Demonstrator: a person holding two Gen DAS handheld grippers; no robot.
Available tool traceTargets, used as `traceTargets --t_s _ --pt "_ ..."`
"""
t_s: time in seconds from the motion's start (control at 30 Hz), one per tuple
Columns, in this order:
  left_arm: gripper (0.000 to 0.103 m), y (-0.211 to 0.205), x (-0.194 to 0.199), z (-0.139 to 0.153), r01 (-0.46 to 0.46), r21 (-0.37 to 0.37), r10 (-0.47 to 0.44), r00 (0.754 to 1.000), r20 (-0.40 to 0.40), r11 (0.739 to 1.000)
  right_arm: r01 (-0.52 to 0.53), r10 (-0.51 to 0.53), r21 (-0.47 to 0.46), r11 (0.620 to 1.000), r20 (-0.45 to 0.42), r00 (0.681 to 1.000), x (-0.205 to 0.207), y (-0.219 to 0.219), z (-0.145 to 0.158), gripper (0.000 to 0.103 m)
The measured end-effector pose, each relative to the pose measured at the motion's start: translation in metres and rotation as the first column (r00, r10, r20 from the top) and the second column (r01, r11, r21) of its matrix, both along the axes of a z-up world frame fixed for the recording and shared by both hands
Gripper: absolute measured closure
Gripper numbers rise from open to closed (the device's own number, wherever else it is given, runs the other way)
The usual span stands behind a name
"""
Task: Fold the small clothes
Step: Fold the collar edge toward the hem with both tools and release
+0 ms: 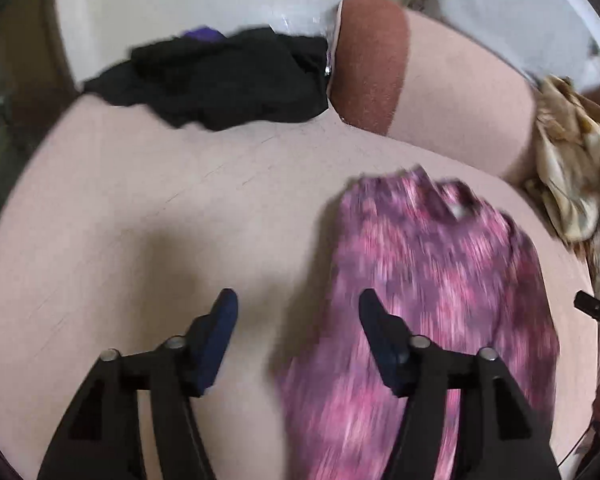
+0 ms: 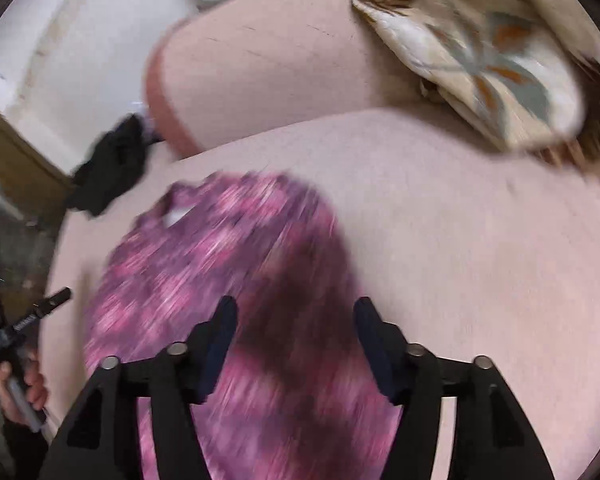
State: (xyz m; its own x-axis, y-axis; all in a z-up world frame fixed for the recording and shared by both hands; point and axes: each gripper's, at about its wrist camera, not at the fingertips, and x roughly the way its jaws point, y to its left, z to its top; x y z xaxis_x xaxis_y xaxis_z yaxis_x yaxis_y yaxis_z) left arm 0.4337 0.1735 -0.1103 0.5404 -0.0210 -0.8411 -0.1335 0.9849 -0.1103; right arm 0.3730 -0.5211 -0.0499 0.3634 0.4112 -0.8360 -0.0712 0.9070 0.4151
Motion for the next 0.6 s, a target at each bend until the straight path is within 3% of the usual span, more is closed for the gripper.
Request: traceTargets --t_s 0.07,0.13,0.2,0.27,0.33,0.4,0.47,0.5,0.53,0.6 --pt "0.034 0.002 -0.052 0.019 -0.059 0.046 0.057 0.997 0.045 0.997 0.02 -0.02 0.021 1.0 0.004 1.0 -0.061 -0.01 0.014 0.033" --pt "0.025 0.007 -0.111 0.024 -0.123 -0.011 0.123 0.99 0.071 0.992 0.039 -0.04 0.018 0.999 0.024 0.999 -0.11 -0.015 0.026 0.031" --pt "0.025 0.001 -0.166 0.023 -0.142 -0.112 0.149 0.987 0.057 0.983 0.056 -0.057 0.087 0.995 0.006 0.998 -0.154 -0.023 0.033 0.03" --pt "0.025 -0.014 -0.211 0.017 -0.14 -0.139 0.147 0.988 0.046 0.98 0.031 -0.031 0.112 0.993 -0.003 1.0 -0.181 -0.019 0.034 0.03" --pt "0.025 -0.032 -0.236 0.01 -0.132 -0.121 0.138 0.99 0.037 0.984 0.005 -0.005 0.019 1.0 0.017 1.0 -0.208 -0.013 0.045 0.03" --pt "0.025 -0.048 -0.255 0.004 -0.119 -0.128 0.12 0.993 0.001 0.985 -0.011 0.012 -0.016 1.0 0.049 0.999 -0.231 -0.013 0.055 0.03" --pt "0.025 -0.058 -0.278 0.013 -0.082 -0.114 0.088 0.994 0.058 0.99 -0.015 0.015 -0.001 1.0 0.078 0.997 -0.257 -0.021 0.065 0.03" --pt "0.025 -0.064 -0.285 0.019 -0.073 -0.072 0.079 0.993 0.087 0.995 -0.004 0.003 0.006 1.0 0.084 0.996 -0.266 -0.026 0.066 0.03" --pt "0.025 -0.067 -0.29 0.022 -0.082 -0.036 0.085 0.993 0.083 0.996 0.021 -0.023 0.018 1.0 0.084 0.996 -0.276 -0.034 0.067 0.03" --pt "0.025 -0.068 -0.297 0.029 -0.084 -0.039 0.087 0.993 0.082 0.996 0.059 -0.063 0.058 0.997 0.072 0.995 -0.289 -0.049 0.065 0.03"
